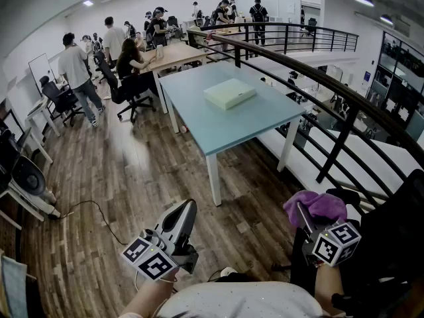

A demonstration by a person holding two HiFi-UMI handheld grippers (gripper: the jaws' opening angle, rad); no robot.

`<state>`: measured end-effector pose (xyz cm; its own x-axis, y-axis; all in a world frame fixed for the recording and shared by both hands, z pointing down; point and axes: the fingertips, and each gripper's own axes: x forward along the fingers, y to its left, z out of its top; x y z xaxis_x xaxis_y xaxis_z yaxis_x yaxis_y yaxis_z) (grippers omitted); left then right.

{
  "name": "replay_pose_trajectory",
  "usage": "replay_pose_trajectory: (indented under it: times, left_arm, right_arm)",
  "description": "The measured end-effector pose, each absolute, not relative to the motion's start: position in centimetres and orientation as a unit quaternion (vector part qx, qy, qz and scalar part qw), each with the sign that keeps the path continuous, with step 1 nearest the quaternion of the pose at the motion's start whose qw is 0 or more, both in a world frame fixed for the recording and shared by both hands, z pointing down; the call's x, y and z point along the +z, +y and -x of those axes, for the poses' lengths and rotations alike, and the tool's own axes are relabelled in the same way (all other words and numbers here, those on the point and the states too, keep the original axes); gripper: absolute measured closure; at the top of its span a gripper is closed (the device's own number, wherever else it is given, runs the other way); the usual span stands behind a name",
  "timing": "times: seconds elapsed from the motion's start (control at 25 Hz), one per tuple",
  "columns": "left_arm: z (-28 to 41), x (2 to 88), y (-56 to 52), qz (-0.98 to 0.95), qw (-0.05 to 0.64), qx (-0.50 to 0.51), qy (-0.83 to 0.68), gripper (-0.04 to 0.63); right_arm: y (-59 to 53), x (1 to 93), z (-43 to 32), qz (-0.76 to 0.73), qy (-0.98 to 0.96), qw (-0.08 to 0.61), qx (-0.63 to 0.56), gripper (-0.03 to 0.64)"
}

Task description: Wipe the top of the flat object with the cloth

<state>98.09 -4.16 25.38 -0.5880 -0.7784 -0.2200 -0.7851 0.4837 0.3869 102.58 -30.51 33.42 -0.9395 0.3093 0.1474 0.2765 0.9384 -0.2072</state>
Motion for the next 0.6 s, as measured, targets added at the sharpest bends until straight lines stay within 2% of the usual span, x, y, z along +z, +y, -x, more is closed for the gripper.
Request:
replay_pose_trajectory:
  times: [0.6]
  left_arm:
    - [-99.3,25.1,-0.2,0.444,0.009,0.239,0.863,0.595]
  right_arm:
    - [-27.0,34.0,-103.3,0.149,-0.979,0.097,0.097,0.589]
